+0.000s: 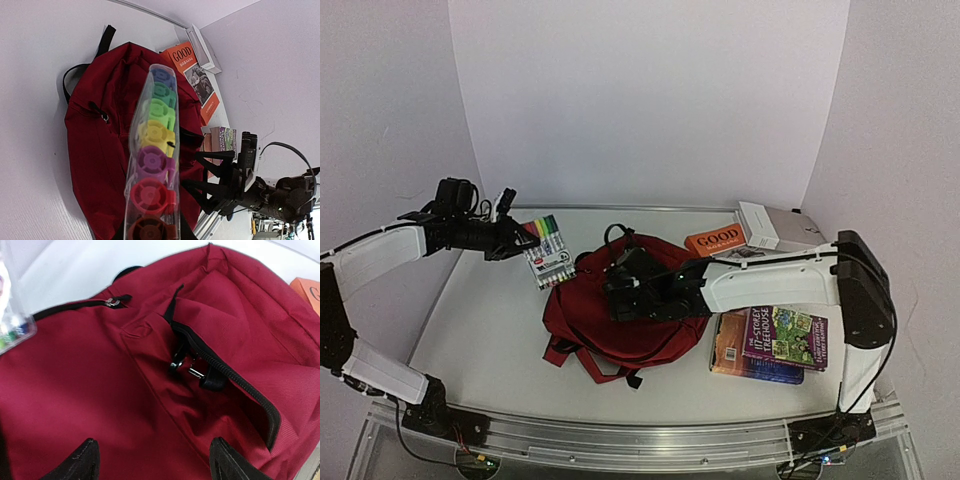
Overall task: Pack the student bag
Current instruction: Place the stationery in the student bag.
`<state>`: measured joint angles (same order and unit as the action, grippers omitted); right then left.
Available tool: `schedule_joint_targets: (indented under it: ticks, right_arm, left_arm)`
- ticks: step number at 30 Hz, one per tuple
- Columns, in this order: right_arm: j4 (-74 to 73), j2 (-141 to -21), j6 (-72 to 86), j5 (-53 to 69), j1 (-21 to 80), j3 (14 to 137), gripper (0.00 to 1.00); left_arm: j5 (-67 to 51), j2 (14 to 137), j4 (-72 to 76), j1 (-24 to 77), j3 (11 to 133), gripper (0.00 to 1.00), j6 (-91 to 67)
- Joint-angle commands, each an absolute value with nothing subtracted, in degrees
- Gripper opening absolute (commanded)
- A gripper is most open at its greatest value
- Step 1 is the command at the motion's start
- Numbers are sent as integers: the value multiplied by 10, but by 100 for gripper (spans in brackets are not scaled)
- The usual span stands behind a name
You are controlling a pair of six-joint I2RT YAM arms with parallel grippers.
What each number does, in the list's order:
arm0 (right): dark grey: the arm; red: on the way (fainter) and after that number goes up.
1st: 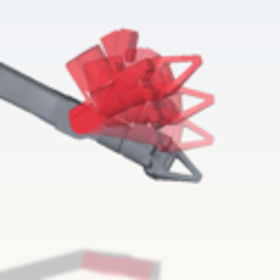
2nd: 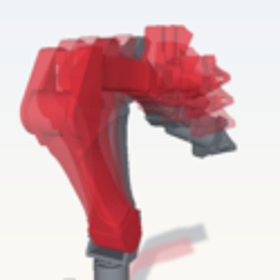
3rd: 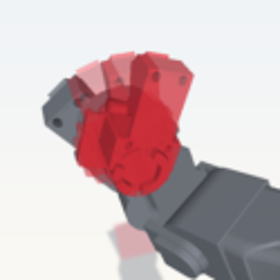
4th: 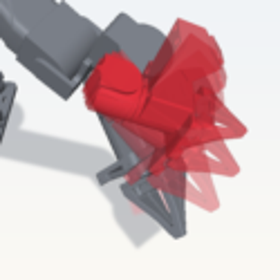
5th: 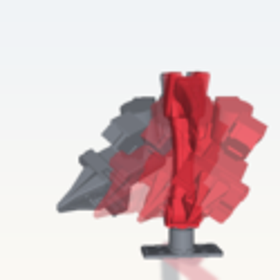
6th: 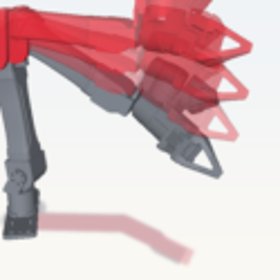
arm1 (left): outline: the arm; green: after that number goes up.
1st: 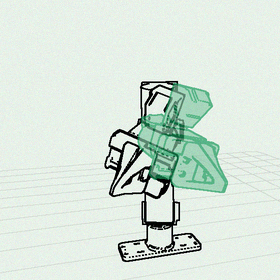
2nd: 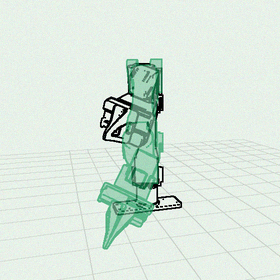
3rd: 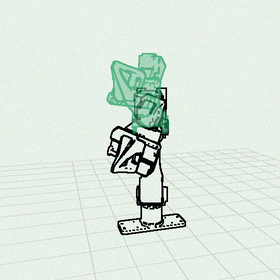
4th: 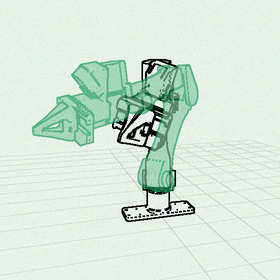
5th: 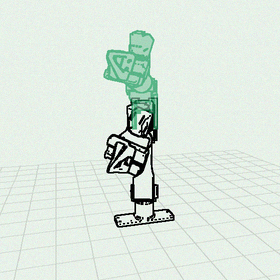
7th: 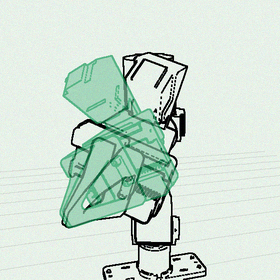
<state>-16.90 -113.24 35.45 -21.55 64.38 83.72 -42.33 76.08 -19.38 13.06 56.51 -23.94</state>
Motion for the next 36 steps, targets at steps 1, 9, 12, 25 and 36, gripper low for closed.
schedule_joint_targets:
  ticks: [1,9,12,25,36]
  right_arm:
    - [-181,-1189,345,-305,643,914,77]
    - [-204,-1286,342,-346,626,997,72]
    - [-221,-1315,340,-372,616,1025,72]
    - [-282,-1292,335,-463,573,971,72]
    - [-318,-1249,324,-436,573,939,75]
  left_arm:
    - [-429,760,-194,129,591,0,-227]
    - [-394,763,-282,128,652,0,-158]
    - [-392,762,-277,128,648,0,-146]
    - [-412,748,-239,122,607,0,-138]
    - [-428,759,-252,122,612,0,-129]
